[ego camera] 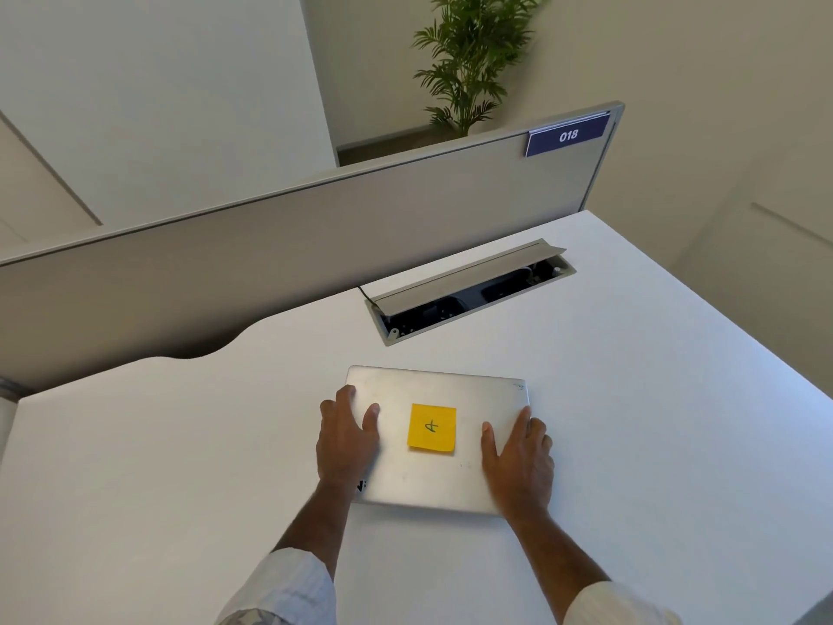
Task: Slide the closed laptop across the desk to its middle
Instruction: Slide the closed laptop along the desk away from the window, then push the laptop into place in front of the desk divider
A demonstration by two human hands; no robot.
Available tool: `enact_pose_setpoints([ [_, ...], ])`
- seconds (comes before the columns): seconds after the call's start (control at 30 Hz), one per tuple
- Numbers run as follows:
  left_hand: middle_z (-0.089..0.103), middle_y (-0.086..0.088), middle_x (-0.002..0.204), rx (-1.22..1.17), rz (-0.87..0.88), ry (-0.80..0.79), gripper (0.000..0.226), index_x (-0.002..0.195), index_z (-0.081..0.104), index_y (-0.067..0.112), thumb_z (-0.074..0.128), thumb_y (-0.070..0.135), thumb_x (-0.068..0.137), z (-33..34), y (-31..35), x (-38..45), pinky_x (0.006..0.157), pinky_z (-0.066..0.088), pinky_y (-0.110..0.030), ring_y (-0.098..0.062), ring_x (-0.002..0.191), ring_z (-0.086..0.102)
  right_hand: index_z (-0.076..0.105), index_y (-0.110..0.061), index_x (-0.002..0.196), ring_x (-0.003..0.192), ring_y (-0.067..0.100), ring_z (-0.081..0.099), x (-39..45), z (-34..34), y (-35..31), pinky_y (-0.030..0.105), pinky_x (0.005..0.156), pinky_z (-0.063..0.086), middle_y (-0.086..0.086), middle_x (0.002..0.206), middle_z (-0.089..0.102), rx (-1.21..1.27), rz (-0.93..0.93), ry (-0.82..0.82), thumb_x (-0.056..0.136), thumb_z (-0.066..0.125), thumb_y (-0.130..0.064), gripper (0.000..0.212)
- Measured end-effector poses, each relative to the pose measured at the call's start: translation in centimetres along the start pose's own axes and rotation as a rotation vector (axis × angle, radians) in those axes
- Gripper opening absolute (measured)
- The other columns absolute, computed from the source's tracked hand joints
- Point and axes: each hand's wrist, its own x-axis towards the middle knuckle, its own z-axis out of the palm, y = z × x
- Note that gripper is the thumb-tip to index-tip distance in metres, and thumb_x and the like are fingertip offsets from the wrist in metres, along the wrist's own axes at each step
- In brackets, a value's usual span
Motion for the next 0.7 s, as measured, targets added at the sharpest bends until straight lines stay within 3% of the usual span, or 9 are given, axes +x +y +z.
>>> enact_pose_setpoints([
  [0.27,0.049,-0.006,0.123,0.008,-0.014,0.008,0.045,0.136,0.045,0.025,0.057,0.042,0.096,-1.5,-3.7,1.0,0.086,0.048,-0.042,-0.032,0.111,0.058,0.038,0.001,0.145,0.099,0.035,0.056,-2.4,2.1,-2.6,0.046,0.073,0.055,0.017,0.12,0.054,0.006,0.008,-0.028,0.094,0.05,-0.055,0.076],
  [0.47,0.057,-0.013,0.115,0.083,0.036,0.068,0.049,0.138,0.053,0.017,0.063,0.035,0.094,-1.2,-5.4,1.8,0.097,0.042,-0.048,-0.035,0.112,0.051,0.041,0.002,0.142,0.093,0.037,0.057,-3.8,3.0,-3.5,0.044,0.068,0.054,0.019,0.117,0.056,0.01,0.039,-0.037,0.092,0.057,-0.05,0.074],
  [0.7,0.061,-0.015,0.114,0.167,0.031,0.086,0.047,0.136,0.059,0.013,0.067,0.03,0.092,-0.4,-5.8,1.5,0.09,0.042,-0.05,-0.038,0.107,0.053,0.045,0.001,0.14,0.094,0.035,0.058,-4.1,2.9,-3.4,0.044,0.07,0.053,0.018,0.115,0.058,-0.042,0.027,-0.039,0.092,0.056,-0.053,0.073],
])
